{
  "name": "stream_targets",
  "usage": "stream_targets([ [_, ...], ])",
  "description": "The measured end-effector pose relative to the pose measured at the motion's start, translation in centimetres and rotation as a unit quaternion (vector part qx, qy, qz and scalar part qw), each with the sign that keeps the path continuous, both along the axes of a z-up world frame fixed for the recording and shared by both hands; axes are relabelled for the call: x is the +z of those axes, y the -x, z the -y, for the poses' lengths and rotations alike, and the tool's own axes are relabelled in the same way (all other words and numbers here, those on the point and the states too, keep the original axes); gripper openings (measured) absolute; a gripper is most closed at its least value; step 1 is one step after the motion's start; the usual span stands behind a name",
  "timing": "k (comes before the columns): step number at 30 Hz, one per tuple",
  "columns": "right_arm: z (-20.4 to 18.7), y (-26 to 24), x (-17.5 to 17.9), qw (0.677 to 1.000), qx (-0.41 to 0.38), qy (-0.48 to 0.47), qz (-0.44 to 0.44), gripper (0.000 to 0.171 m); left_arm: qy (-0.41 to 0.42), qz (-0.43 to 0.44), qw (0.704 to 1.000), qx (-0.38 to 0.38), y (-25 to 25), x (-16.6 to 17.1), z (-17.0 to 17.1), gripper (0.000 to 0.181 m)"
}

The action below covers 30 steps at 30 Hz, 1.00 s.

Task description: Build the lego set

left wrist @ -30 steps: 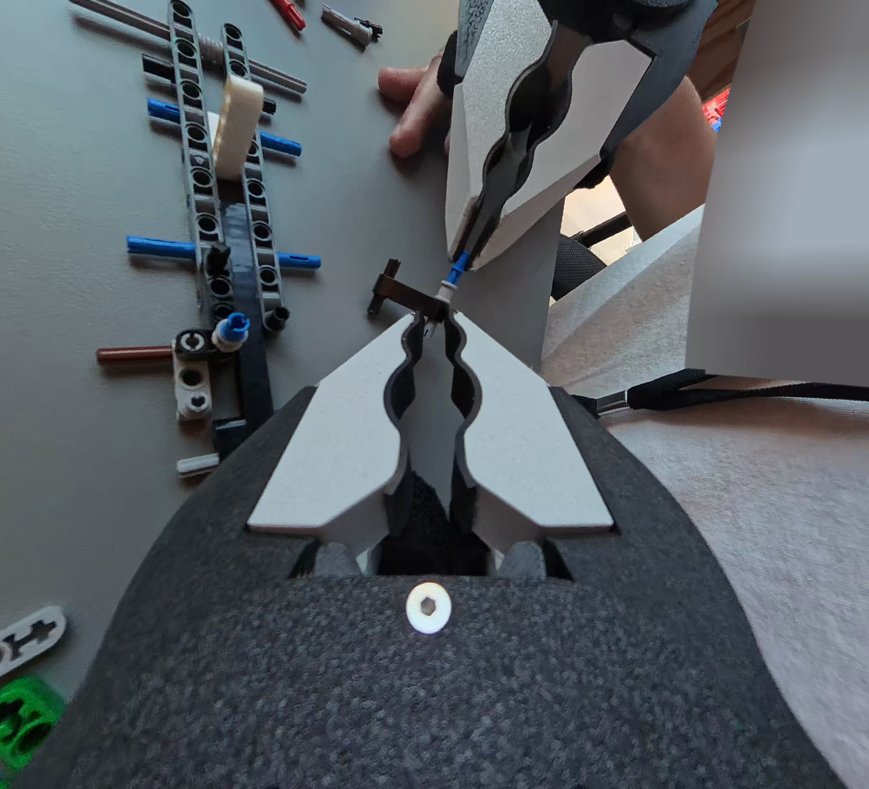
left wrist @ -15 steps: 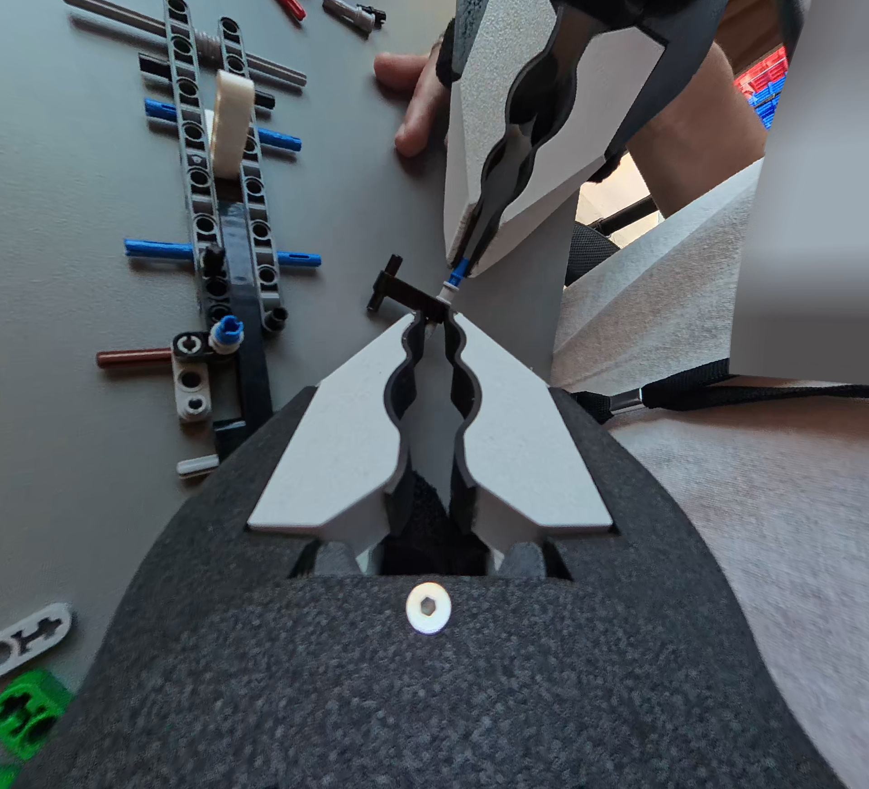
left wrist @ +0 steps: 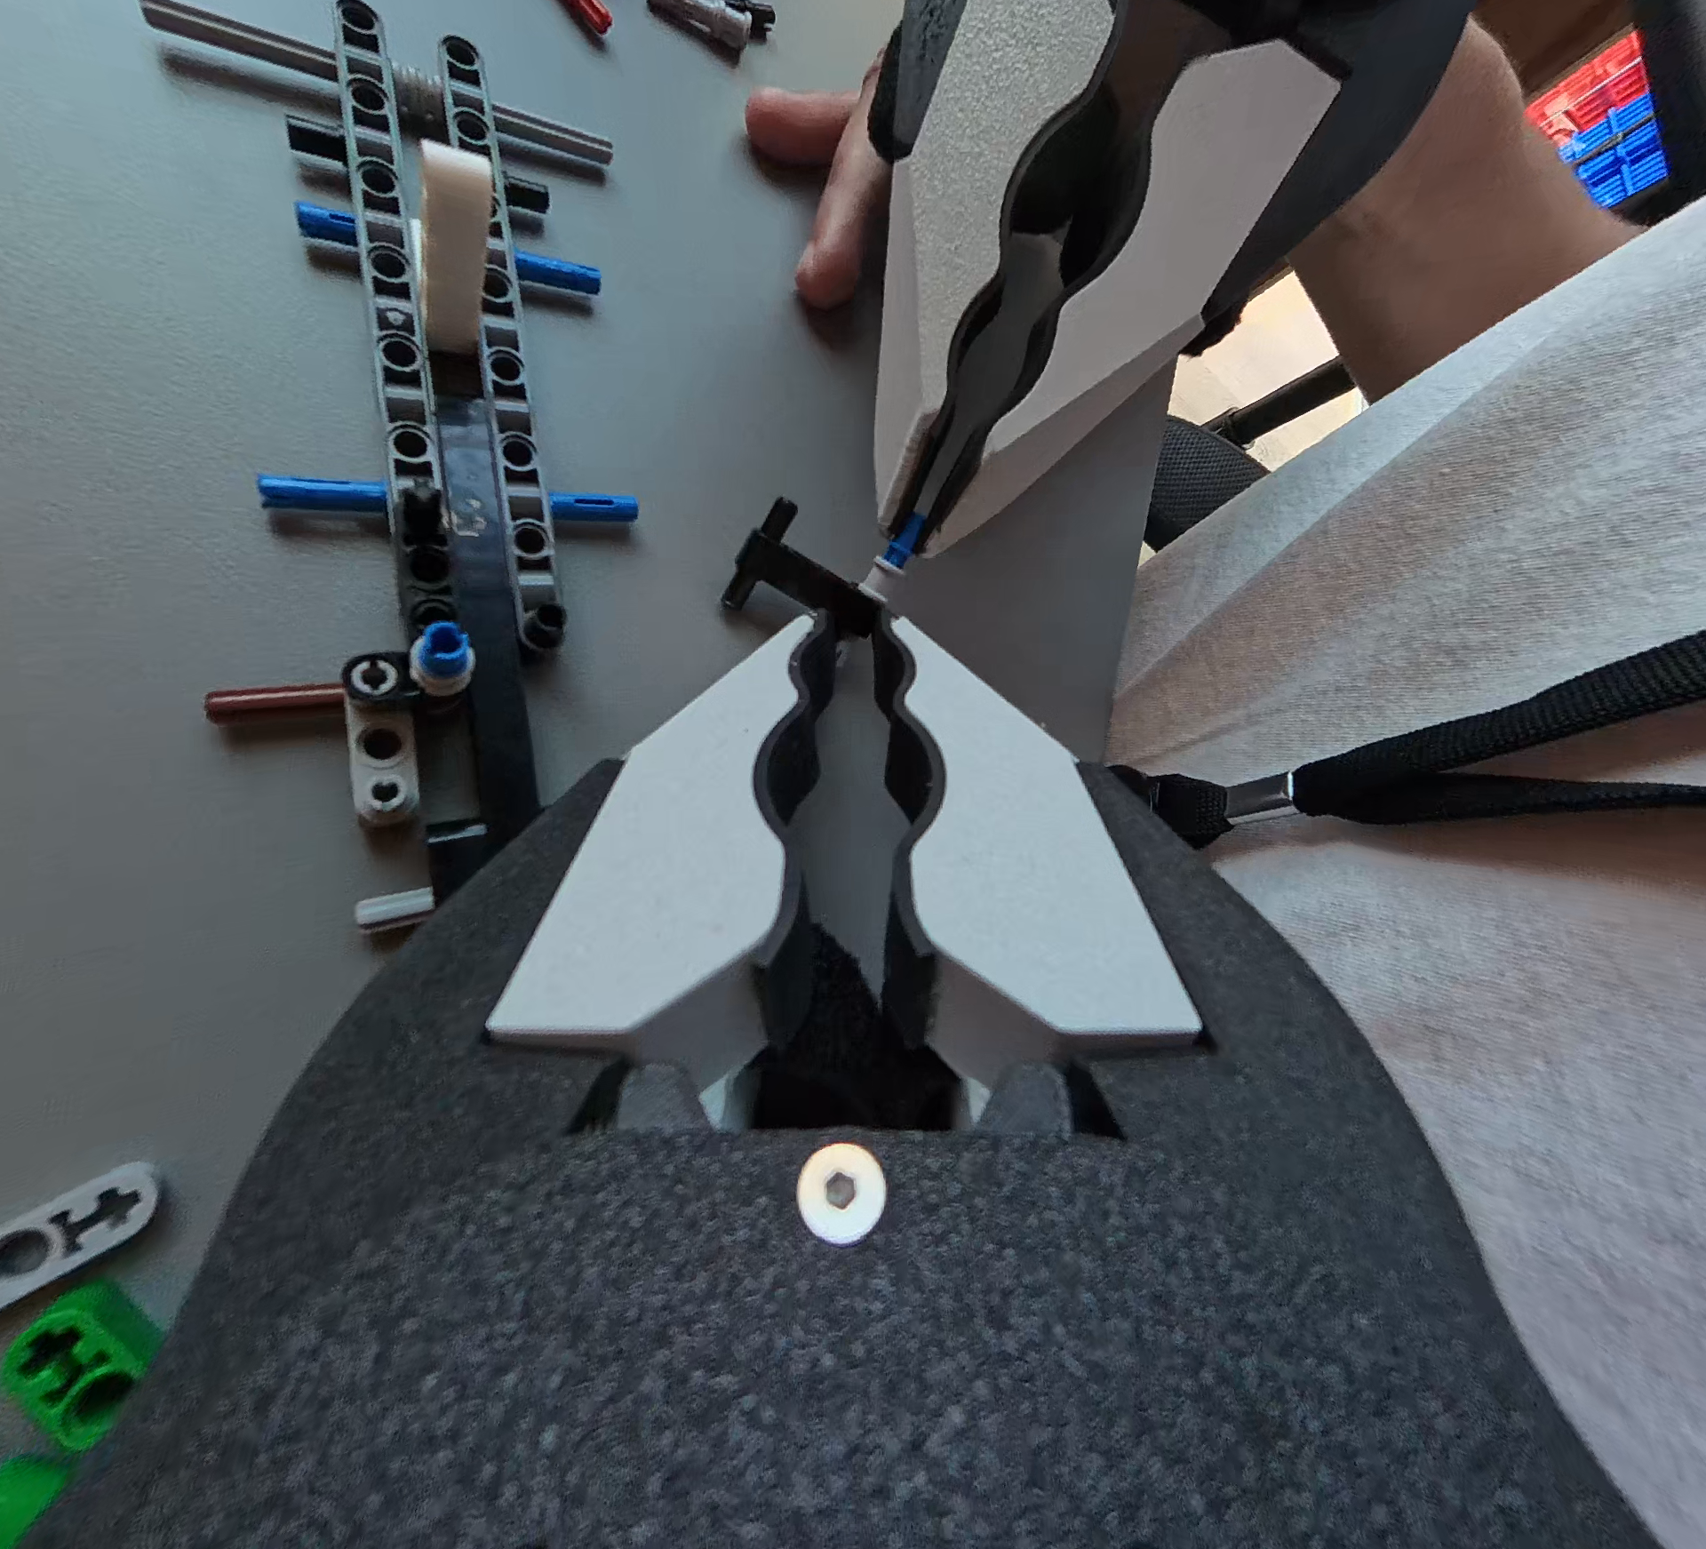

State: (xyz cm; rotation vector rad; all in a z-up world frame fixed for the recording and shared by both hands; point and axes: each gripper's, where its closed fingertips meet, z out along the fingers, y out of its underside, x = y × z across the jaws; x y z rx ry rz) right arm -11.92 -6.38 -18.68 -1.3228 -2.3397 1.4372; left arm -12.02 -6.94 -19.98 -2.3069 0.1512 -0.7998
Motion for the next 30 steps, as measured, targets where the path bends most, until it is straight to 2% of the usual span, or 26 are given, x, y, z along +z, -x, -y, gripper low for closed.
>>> stream_targets([
  [4, 0.1, 0.0, -0.3, 1.000, 0.002, -0.017, -0.005, 0.000, 0.000, 0.002, 1.000, 0.000, 0.0, 0.0, -0.1, 0.006],
  [15, -0.2, 0.0, 0.4, 1.000, -0.014, 0.017, -0.010, 0.002, -0.014, 0.007, 1.000, -0.006, -0.2, 0.3, 0.0, 0.007],
  [20, -0.9, -0.4, 2.9, 0.997, -0.005, 0.058, -0.060, 0.012, -0.025, 0.050, 0.998, 0.021, 0.5, 1.2, -0.4, 0.006],
  [24, -2.5, -0.2, 3.7, 0.995, -0.036, 0.045, -0.078, 0.017, -0.100, 0.123, 0.987, 0.024, 0.1, 5.1, -0.8, 0.006],
  [28, -3.9, 0.8, 5.2, 0.987, -0.093, 0.051, -0.124, 0.019, -0.194, 0.222, 0.954, 0.047, 0.2, 10.8, -1.7, 0.006],
  [30, -4.3, 1.3, 6.3, 0.980, -0.120, 0.069, -0.146, 0.018, -0.228, 0.243, 0.940, 0.067, 1.0, 12.5, -2.3, 0.006],
])
